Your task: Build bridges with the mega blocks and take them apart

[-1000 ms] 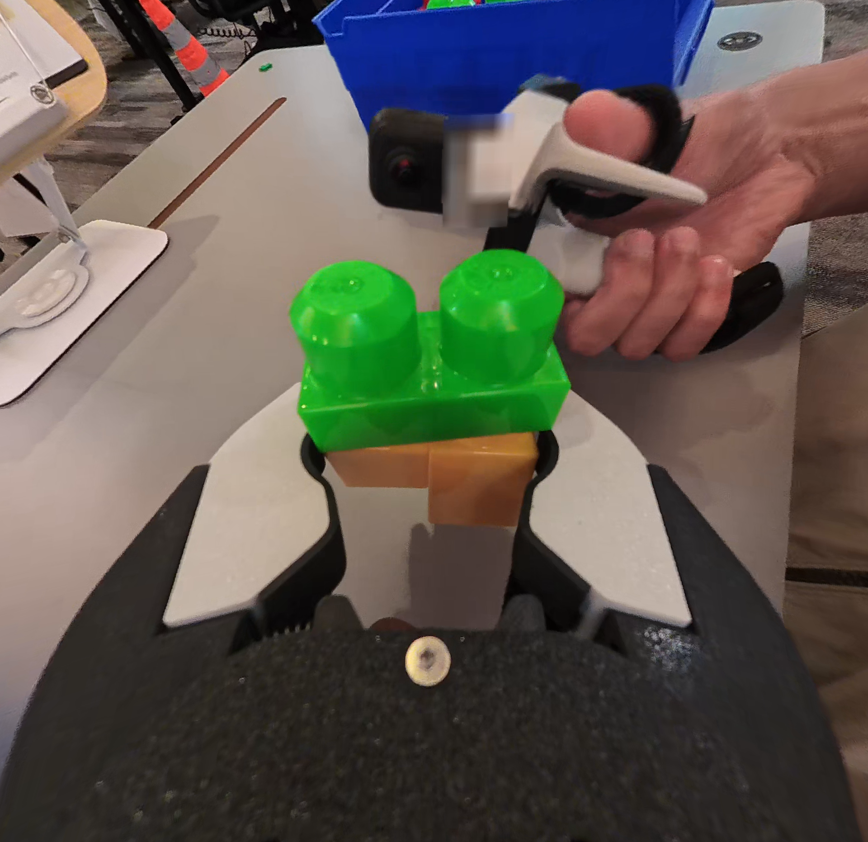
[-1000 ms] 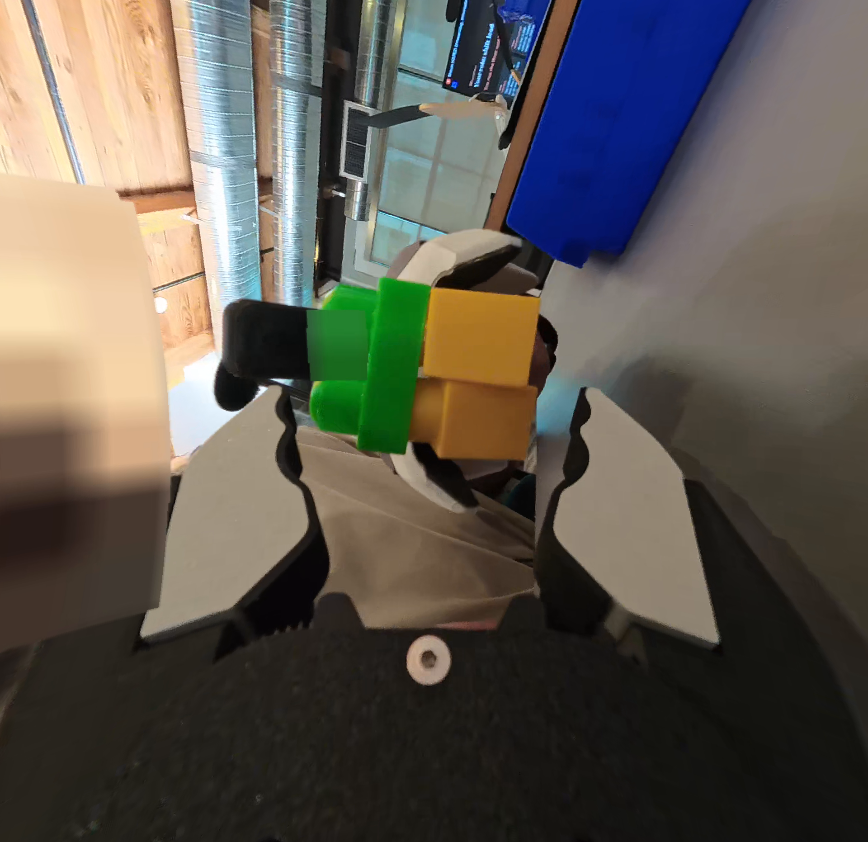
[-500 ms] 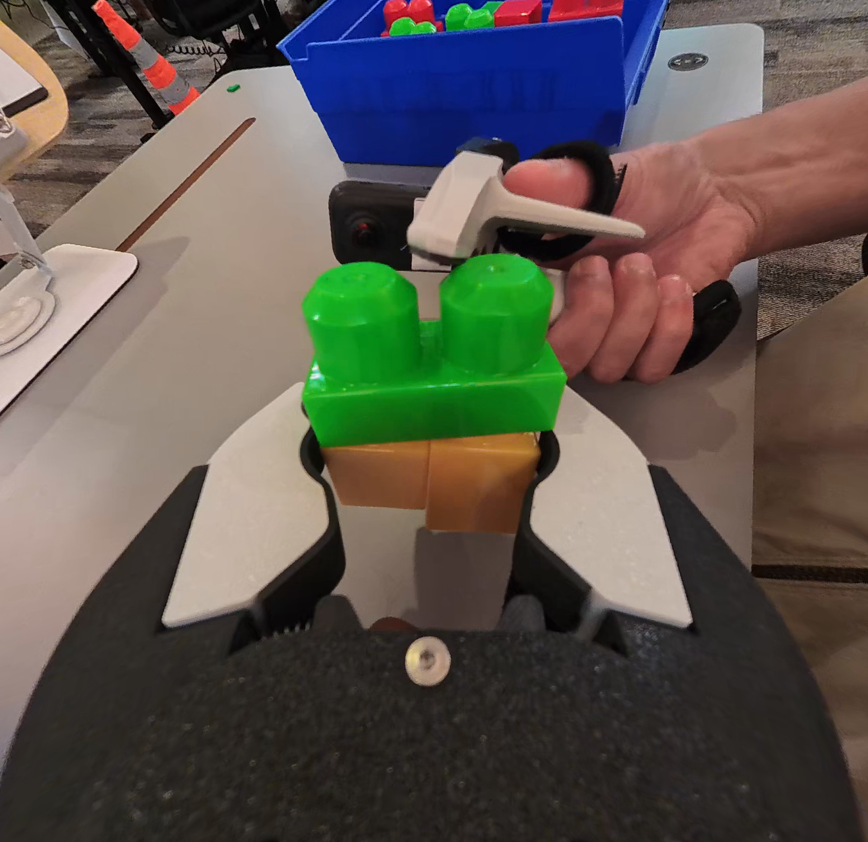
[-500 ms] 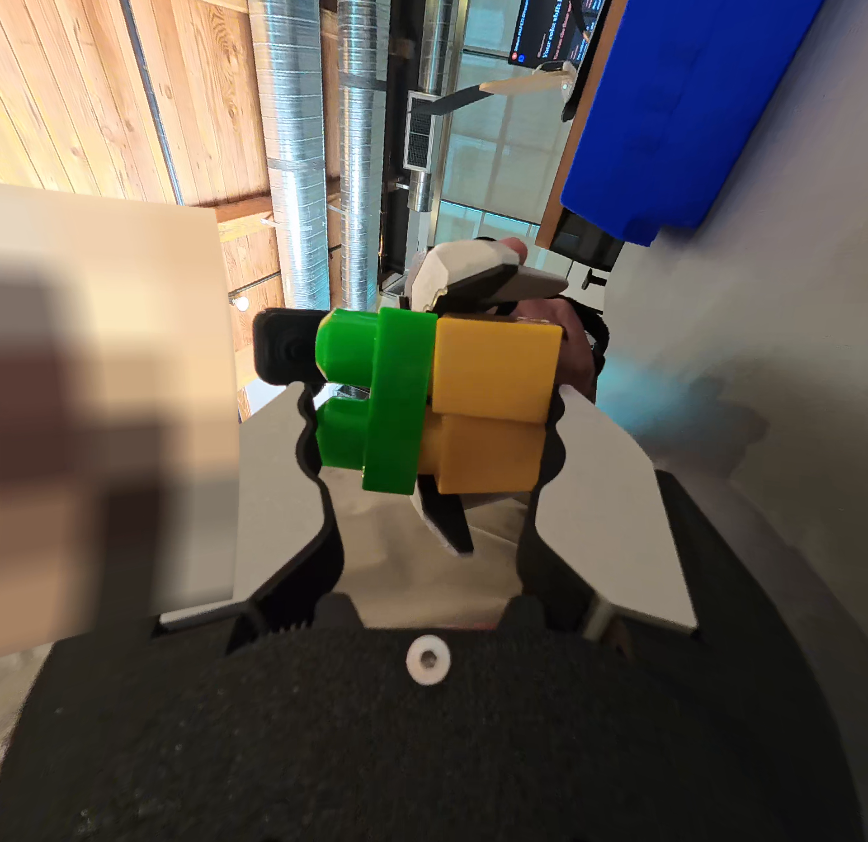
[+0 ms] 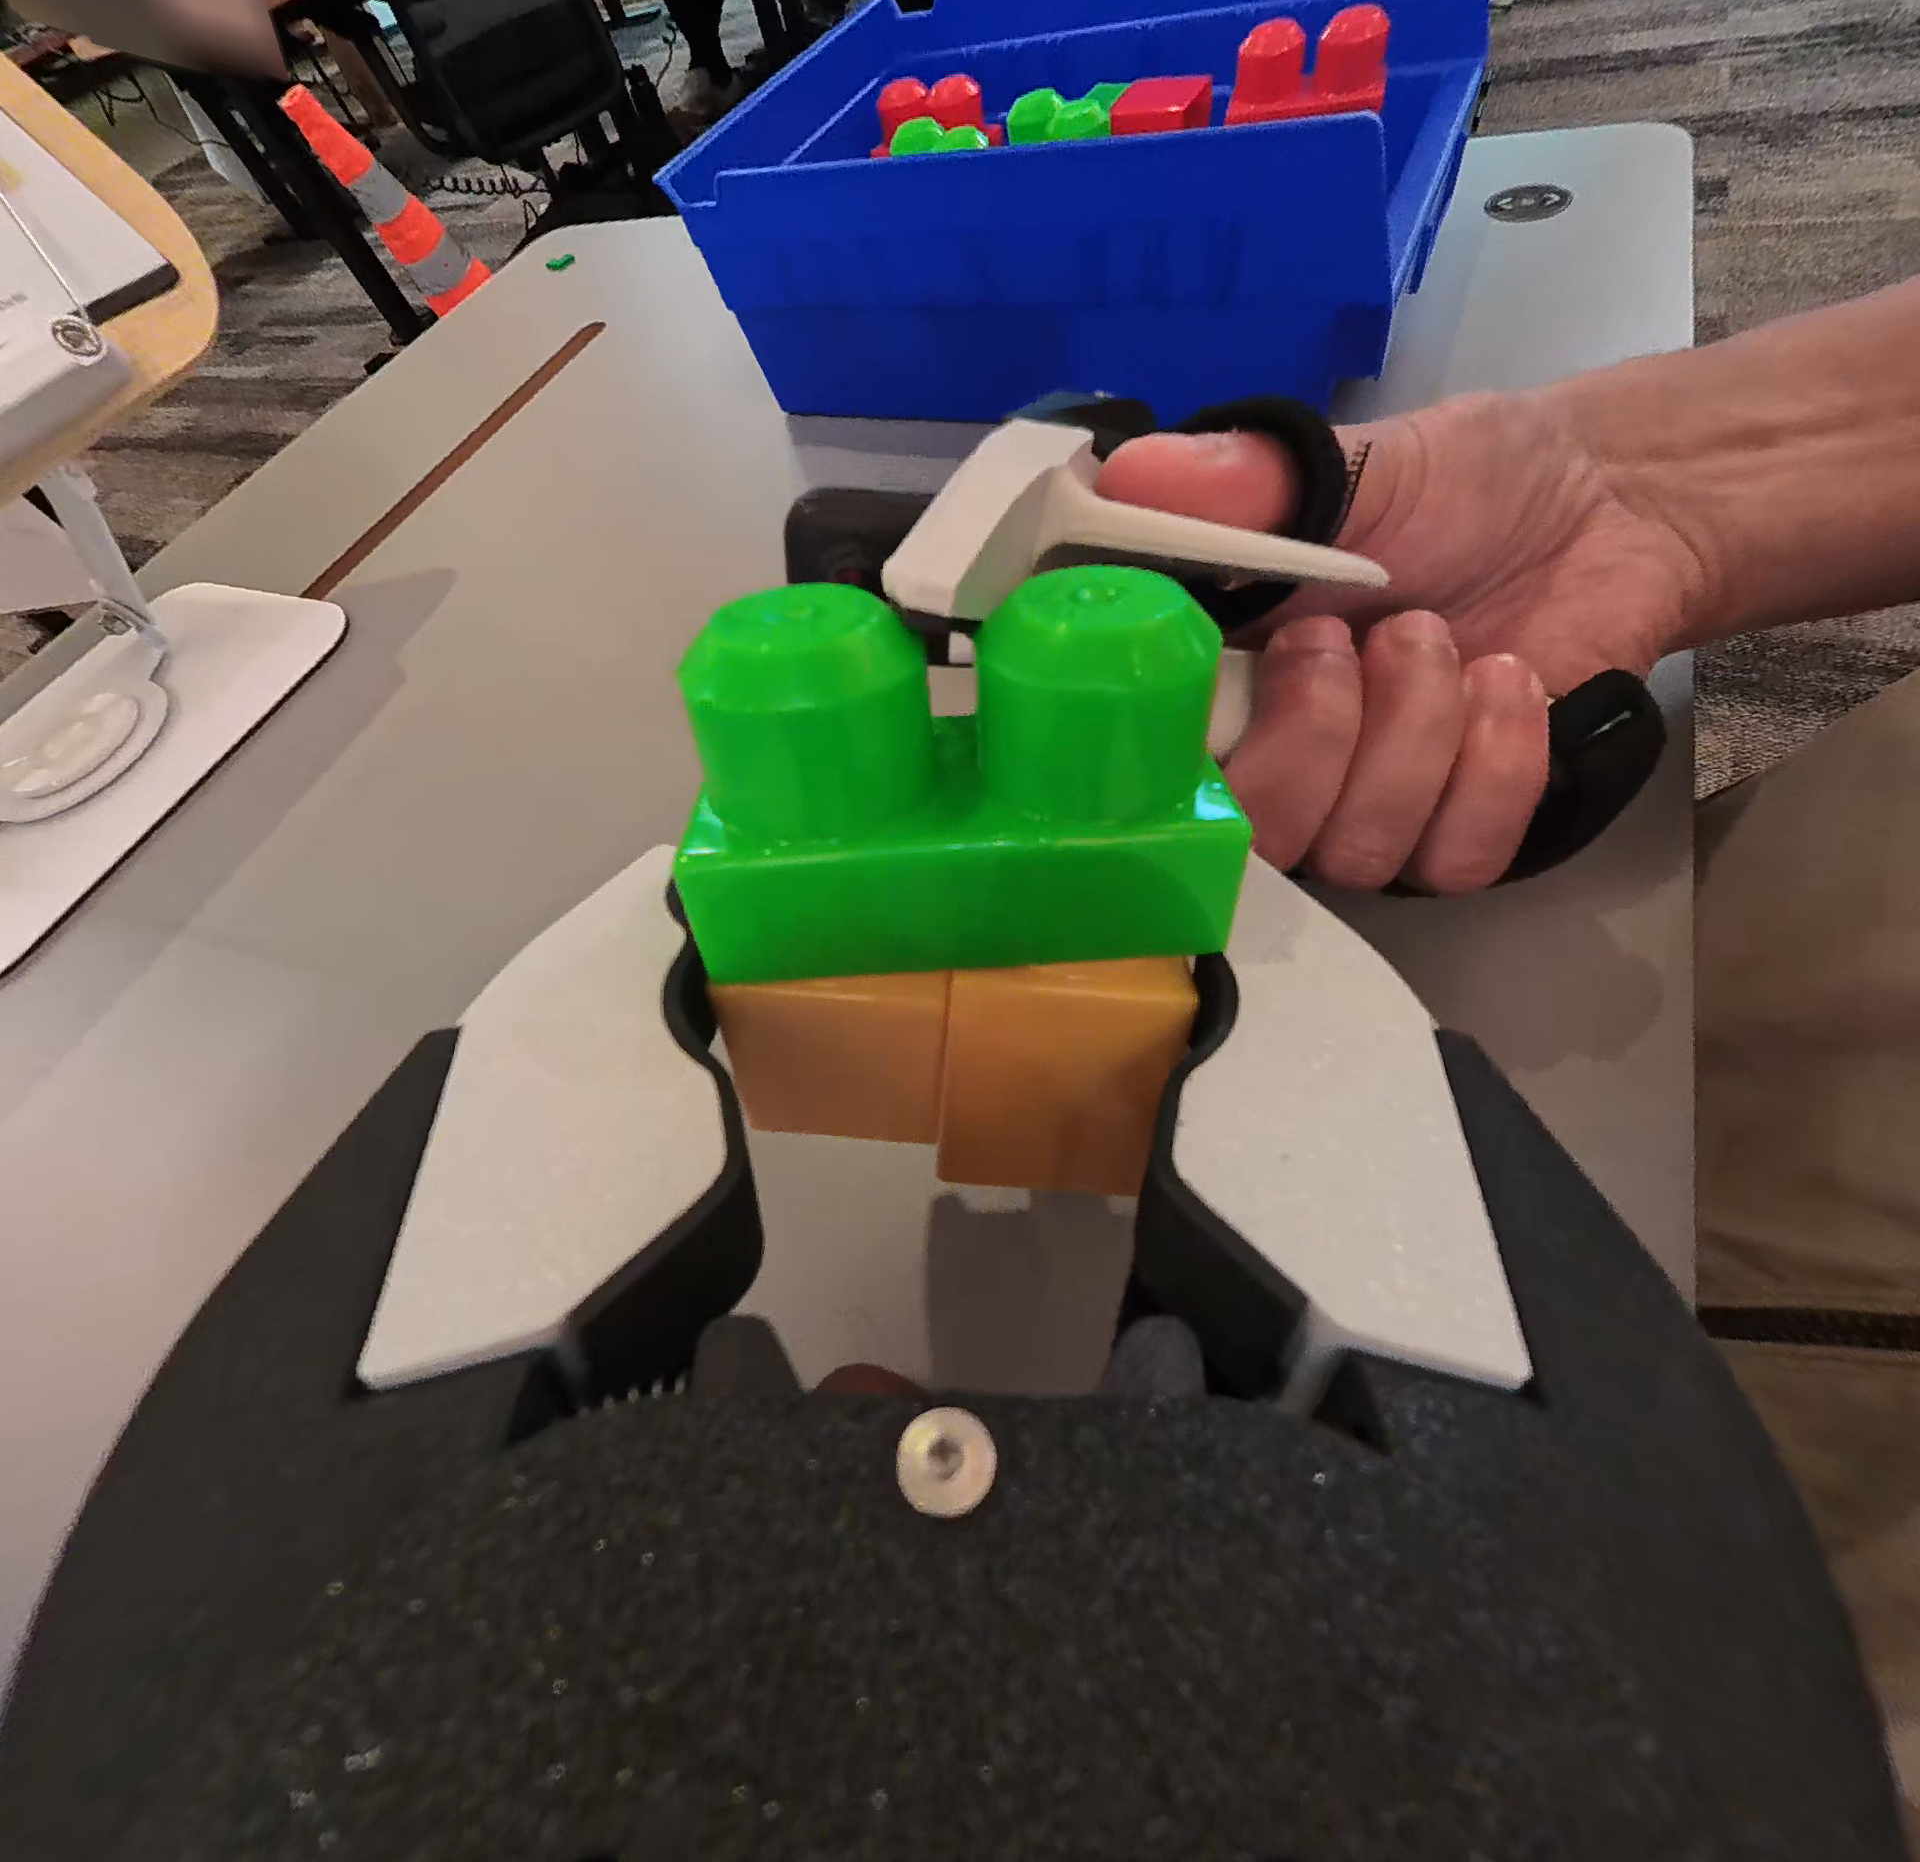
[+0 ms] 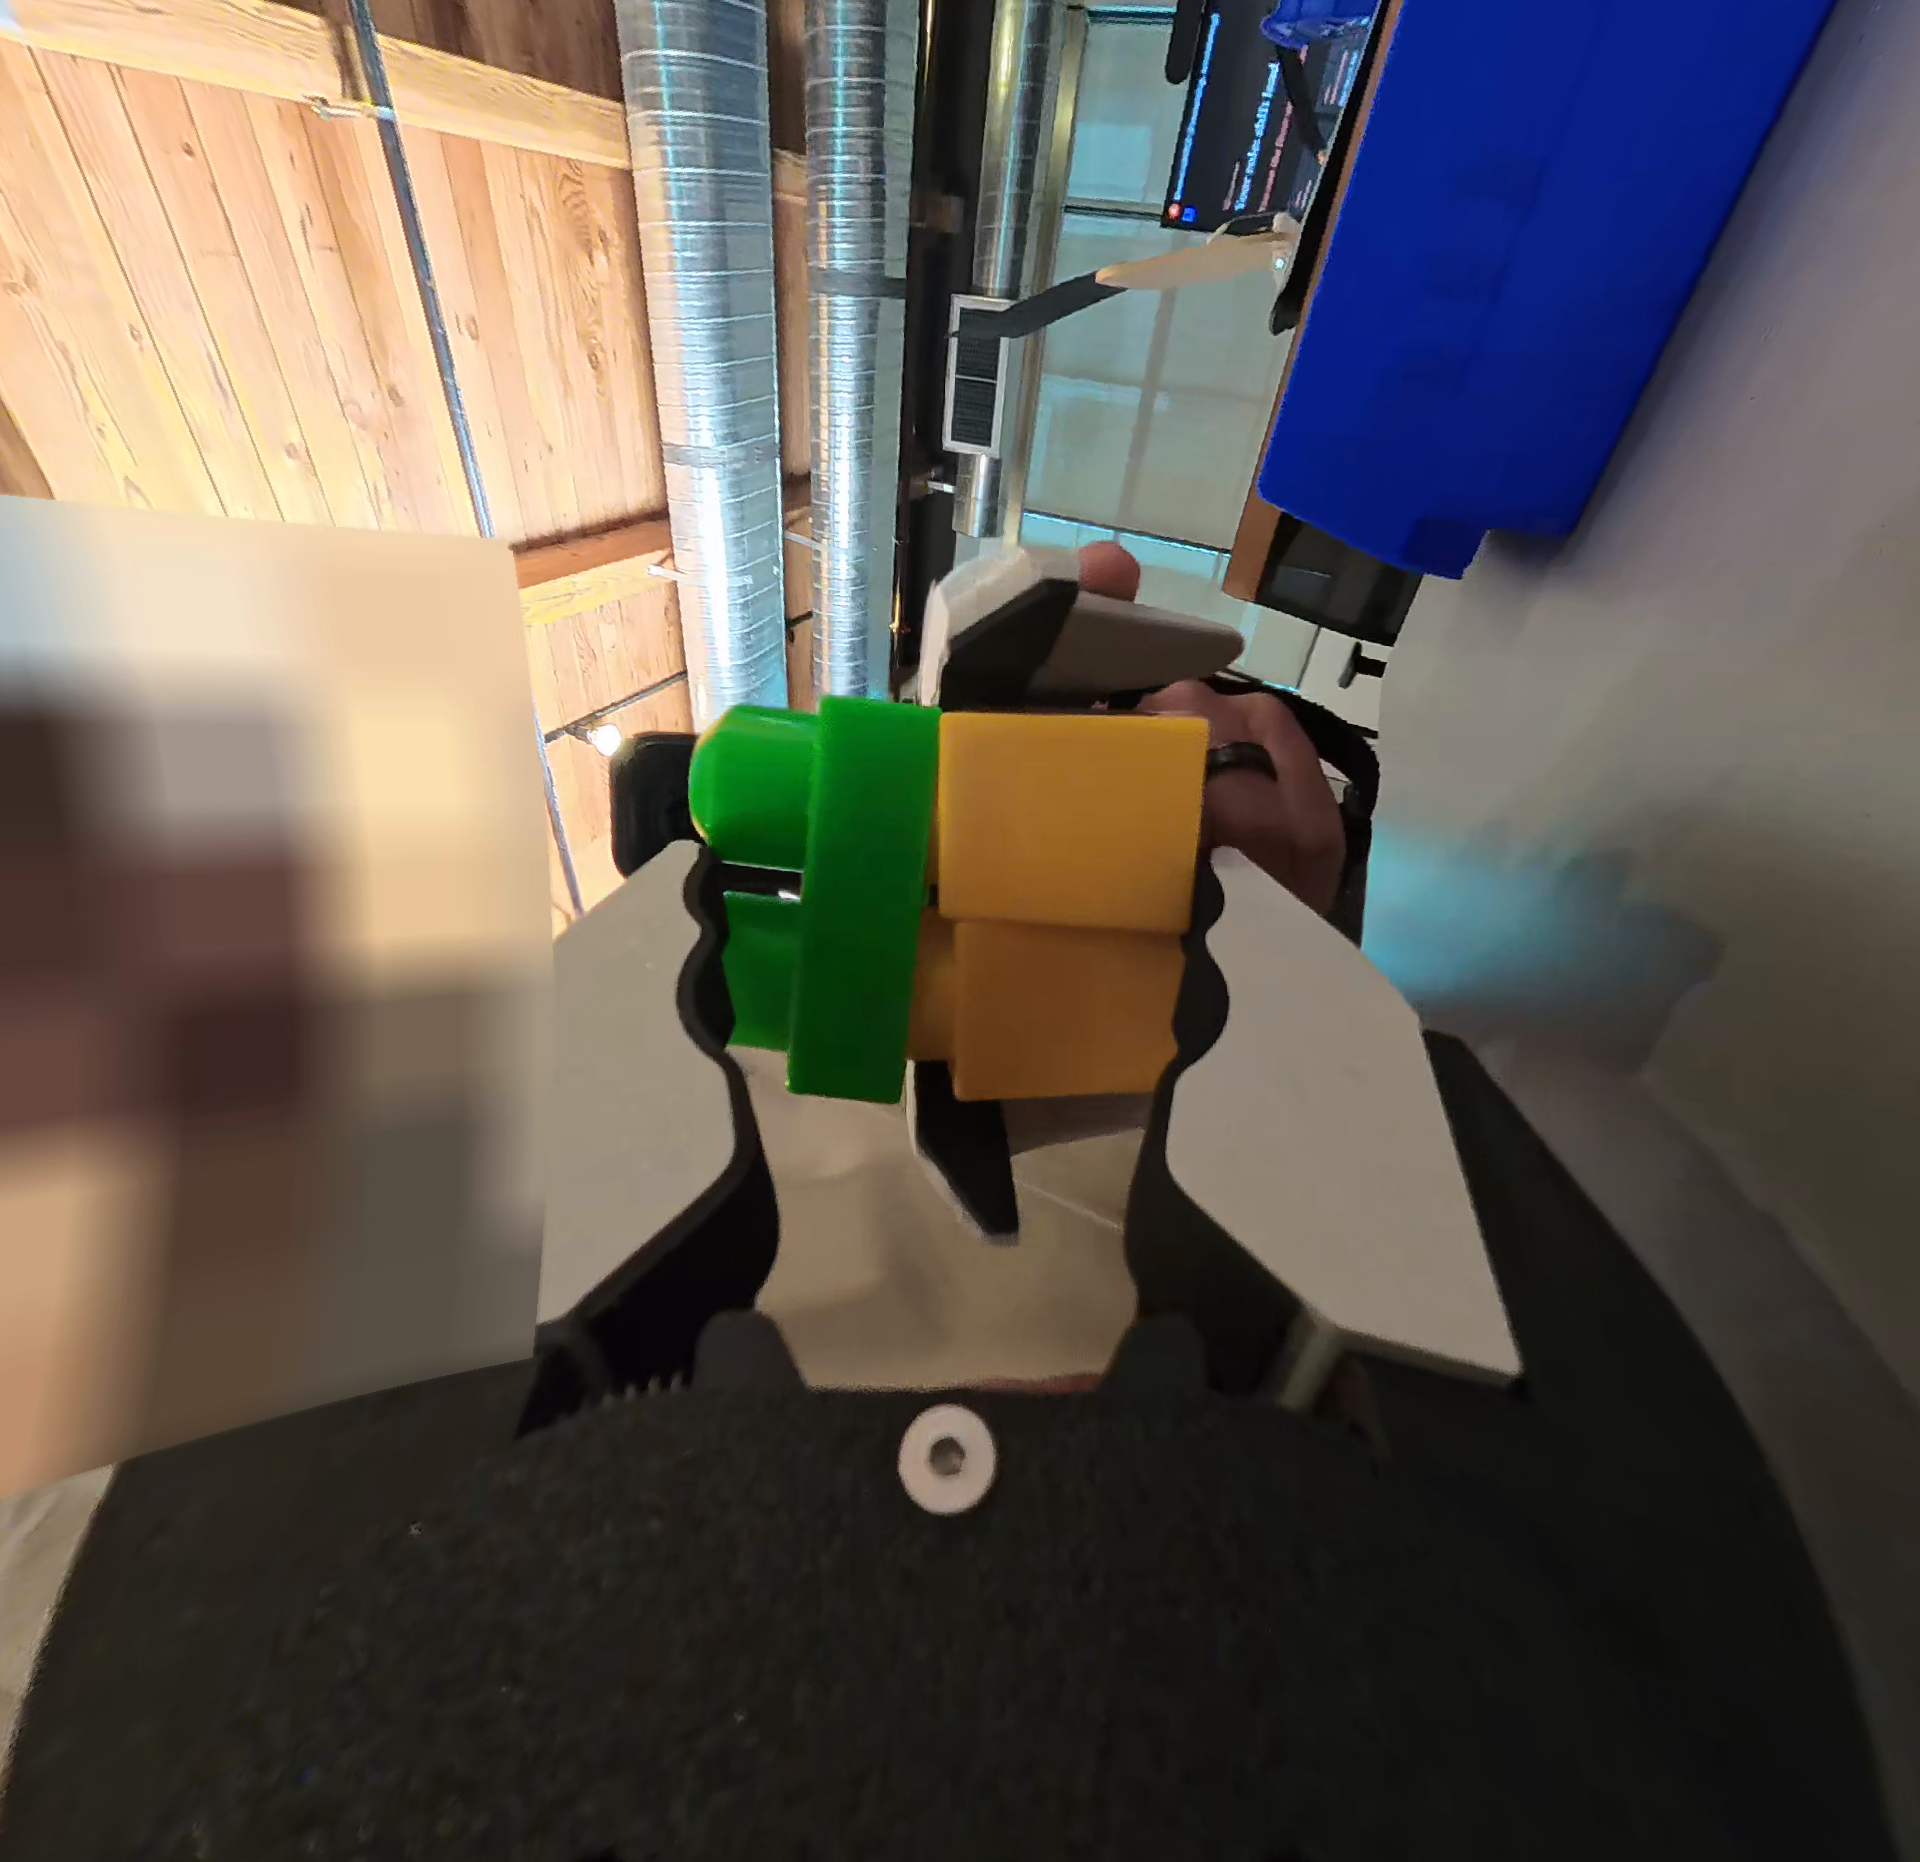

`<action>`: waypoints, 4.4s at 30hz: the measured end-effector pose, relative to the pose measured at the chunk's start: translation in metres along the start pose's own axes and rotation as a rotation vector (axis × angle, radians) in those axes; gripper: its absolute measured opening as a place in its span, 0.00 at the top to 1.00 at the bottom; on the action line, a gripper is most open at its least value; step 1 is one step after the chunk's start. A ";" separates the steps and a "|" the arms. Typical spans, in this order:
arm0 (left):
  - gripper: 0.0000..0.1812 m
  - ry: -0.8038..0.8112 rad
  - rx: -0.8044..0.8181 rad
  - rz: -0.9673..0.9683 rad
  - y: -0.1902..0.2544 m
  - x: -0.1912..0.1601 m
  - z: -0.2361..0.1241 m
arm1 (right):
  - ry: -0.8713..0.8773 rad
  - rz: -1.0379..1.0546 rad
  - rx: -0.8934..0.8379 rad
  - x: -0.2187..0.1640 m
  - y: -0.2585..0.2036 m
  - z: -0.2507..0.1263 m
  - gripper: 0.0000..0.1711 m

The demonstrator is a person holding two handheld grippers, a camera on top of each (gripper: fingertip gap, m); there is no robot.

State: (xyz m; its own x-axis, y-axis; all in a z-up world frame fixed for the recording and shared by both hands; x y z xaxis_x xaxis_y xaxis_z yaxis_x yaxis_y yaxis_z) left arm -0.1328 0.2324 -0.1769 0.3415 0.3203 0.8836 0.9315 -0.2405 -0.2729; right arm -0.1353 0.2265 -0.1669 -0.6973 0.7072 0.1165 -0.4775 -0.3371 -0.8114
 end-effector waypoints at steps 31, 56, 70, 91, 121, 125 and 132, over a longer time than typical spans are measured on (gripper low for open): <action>0.54 0.015 -0.104 0.072 -0.005 -0.020 -0.002 | -0.116 0.031 -0.027 0.002 0.001 -0.002 0.63; 0.55 0.011 0.171 0.254 -0.028 -0.020 -0.022 | -0.186 -0.295 -0.162 0.010 -0.014 0.015 0.34; 0.55 -0.006 0.132 0.227 -0.015 -0.017 -0.014 | -0.263 -0.216 -0.008 -0.026 -0.002 0.035 0.37; 0.55 0.018 0.148 0.221 -0.017 -0.013 -0.010 | -0.280 -0.245 -0.049 -0.022 -0.002 0.032 0.39; 0.55 0.015 0.163 0.291 -0.018 -0.017 -0.016 | -0.296 -0.184 -0.037 0.006 -0.003 0.033 0.44; 0.54 0.021 0.149 0.286 -0.014 -0.017 -0.015 | -0.302 -0.153 -0.007 0.003 -0.003 0.031 0.44; 0.55 0.051 0.153 0.276 -0.014 -0.011 -0.015 | -0.310 -0.141 0.025 0.003 -0.008 0.032 0.44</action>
State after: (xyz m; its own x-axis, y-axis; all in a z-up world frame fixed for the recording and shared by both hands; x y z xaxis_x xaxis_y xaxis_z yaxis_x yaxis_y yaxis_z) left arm -0.1511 0.2183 -0.1772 0.5810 0.2145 0.7851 0.8138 -0.1698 -0.5558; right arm -0.1507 0.2119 -0.1415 -0.7507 0.5269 0.3986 -0.5916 -0.2673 -0.7607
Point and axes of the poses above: each gripper's, where its closed fingertips meet, z out along the fingers, x out of its top, y = z × x across the jaws, the point moved 2 cm from there along -z, back along the fingers, and after that the axes turned 10 degrees about x, right-handed, at the moved point
